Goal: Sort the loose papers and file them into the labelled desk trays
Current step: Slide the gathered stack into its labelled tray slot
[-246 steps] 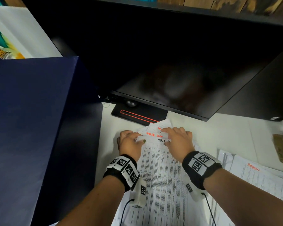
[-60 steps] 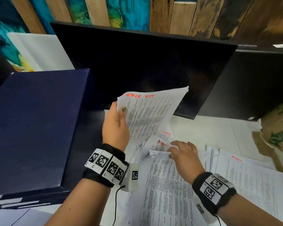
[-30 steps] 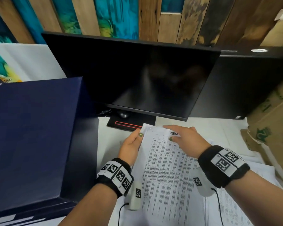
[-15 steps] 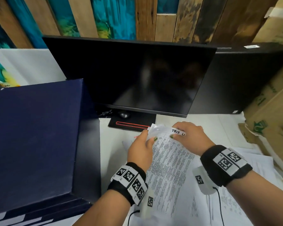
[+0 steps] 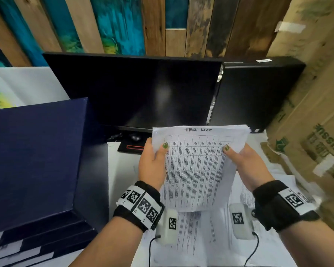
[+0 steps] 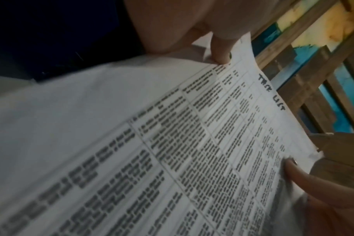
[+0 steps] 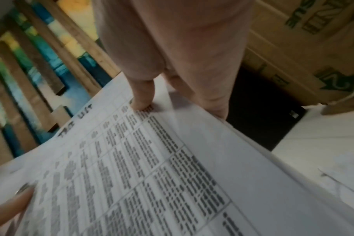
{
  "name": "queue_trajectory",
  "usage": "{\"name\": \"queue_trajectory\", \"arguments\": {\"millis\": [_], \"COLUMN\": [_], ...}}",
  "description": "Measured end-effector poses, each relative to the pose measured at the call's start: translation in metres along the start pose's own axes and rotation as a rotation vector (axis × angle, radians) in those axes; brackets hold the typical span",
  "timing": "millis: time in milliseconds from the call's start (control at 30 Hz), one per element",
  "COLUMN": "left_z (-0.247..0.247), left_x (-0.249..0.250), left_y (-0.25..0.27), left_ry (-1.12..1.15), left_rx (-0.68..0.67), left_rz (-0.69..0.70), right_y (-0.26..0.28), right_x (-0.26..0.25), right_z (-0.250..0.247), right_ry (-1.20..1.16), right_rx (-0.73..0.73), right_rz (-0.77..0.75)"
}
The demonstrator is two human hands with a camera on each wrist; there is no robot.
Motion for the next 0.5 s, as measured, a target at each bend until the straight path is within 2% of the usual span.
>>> {"name": "queue_trajectory", "arguments": {"millis": [100,200,300,500], "left_z": [0.012,0.018,0.013,-0.014], "left_x": [0.008,0.012,0.014,0.017], "left_y": [0.009,0.02,0.034,0.063], "left_ry": [-0.005,-0.098,-0.141,-0.018], "left_rx": [-0.082,-0.114,-0.036,0.111], "left_rz": [0.007,0.009,0.037,0.0], "right_y": [0.004,0.006,0.016,0.049], "right_x": [-0.008,-0.008,-0.009,0.007], "right_z": [-0.012,-0.027,-0.032,-0.012], "right_ry": [0.0,0.029,0.012,-0.042], "right_rx": [0.087,0.096,0.044,-0.173], "right_rz": [-0.02,-0.023,-0.025,0.019]}}
Point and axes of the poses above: each hand's wrist, its own y-axis away from the middle knuckle, its own z-axis out of the palm, x = y × z, the point moved 6 cm from there along -y, towards the middle knuckle, and after that the axes turned 4 degrees about -z, right-handed, at the moved point
